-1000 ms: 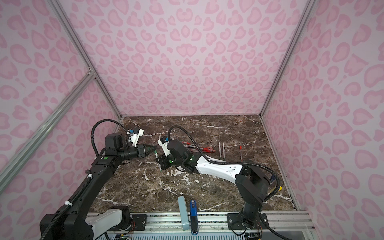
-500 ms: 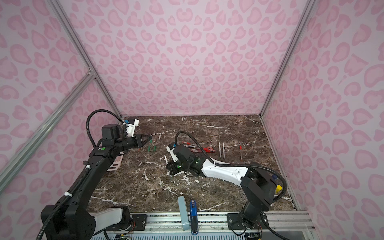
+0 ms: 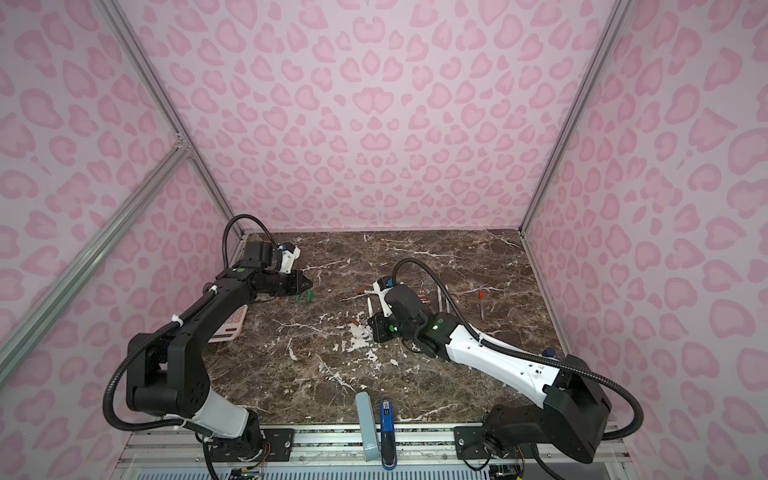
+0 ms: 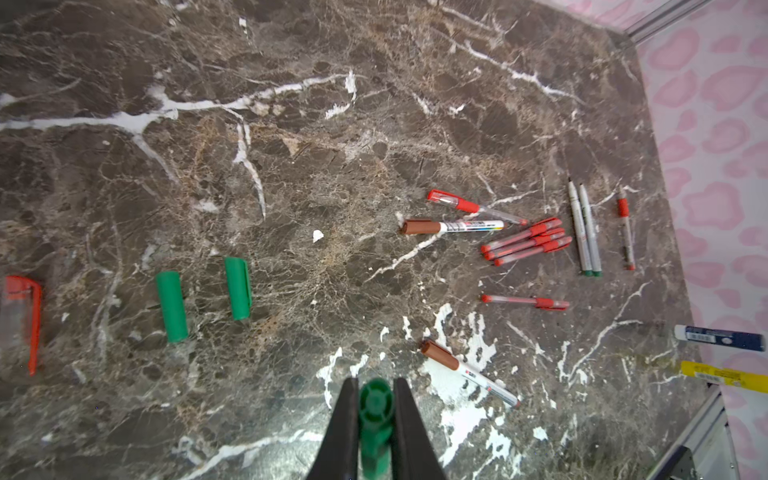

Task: Open the pen caps
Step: 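Lower the green cap and open the left gripper while the right arm withdraws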

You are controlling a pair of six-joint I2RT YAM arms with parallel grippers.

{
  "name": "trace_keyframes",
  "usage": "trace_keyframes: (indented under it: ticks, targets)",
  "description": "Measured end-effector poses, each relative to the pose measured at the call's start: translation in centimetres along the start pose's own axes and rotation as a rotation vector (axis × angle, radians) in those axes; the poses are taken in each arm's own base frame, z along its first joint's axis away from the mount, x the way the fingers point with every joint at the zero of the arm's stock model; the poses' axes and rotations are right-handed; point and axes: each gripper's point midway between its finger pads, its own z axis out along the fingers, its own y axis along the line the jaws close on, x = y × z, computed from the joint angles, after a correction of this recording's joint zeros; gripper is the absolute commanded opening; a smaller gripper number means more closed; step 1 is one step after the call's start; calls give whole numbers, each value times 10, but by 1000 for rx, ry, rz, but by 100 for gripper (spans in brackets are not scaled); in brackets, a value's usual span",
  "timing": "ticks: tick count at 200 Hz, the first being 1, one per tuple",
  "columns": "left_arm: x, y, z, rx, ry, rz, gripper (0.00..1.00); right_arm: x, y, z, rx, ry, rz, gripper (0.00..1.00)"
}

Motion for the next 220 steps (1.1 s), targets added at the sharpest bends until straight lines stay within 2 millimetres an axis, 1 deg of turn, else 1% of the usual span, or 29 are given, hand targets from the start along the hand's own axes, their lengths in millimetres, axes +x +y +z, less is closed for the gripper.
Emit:
trace_keyframes:
  ticks: [16,33,48,63,78,87,103,118,138,151,180,203,220]
  targets:
    - [5,8,21,-38,64,-5,3,5,-10,-6,21,19,9,0]
    - [8,13,38,-79,122,5,3,3,-20,-14,51,3,19,0]
    - [7,16,49,-105,155,12,3,7,-23,-21,54,-7,22,0]
    - [4,18,59,-123,176,14,3,14,-32,-25,67,0,32,0]
    - [7,24,69,-150,206,13,3,15,-40,-32,92,-10,51,0]
    - [10,27,75,-164,228,10,3,15,-42,-35,96,-23,53,0]
    - [14,34,85,-184,264,3,3,22,-46,-37,96,-21,61,0]
    - [12,41,94,-220,286,8,3,27,-50,-40,105,-16,66,0]
    - [7,50,100,-262,296,19,4,24,-51,-46,106,-44,74,0]
    - [6,54,103,-280,302,21,6,25,-55,-48,115,-51,78,0]
    - [14,60,108,-307,333,26,9,23,-58,-56,122,-76,89,0]
    - [14,62,110,-321,339,30,22,24,-66,-60,139,-79,101,0]
    - [13,63,110,-329,335,33,27,22,-68,-65,145,-92,106,0]
